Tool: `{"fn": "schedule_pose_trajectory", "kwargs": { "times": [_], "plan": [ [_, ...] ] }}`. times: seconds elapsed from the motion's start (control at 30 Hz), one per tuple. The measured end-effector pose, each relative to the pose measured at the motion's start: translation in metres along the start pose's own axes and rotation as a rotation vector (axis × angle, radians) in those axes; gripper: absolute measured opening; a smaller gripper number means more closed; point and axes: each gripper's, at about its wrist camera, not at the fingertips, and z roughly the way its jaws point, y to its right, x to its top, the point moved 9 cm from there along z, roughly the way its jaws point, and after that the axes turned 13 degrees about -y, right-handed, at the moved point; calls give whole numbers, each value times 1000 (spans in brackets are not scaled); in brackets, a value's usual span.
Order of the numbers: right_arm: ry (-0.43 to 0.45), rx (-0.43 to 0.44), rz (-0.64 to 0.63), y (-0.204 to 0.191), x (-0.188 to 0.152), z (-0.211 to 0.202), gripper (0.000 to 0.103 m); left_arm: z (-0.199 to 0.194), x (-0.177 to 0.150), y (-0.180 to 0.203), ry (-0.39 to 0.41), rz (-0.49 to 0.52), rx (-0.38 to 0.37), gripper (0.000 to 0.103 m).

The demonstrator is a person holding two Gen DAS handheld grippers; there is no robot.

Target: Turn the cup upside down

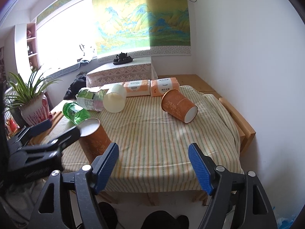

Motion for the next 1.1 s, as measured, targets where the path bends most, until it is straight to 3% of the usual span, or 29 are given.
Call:
{"fn": "schedule_pose_trajectory", "kwargs": {
  "times": [0.53, 1.1],
  "plan": [
    [99, 5, -8, -26, -3, -29, 88, -68, -32, -53, 29, -139, 109, 102],
    [144, -16, 10, -26, -11, -46, 93, -83, -40, -60, 37, -160, 143, 102]
  ]
}}
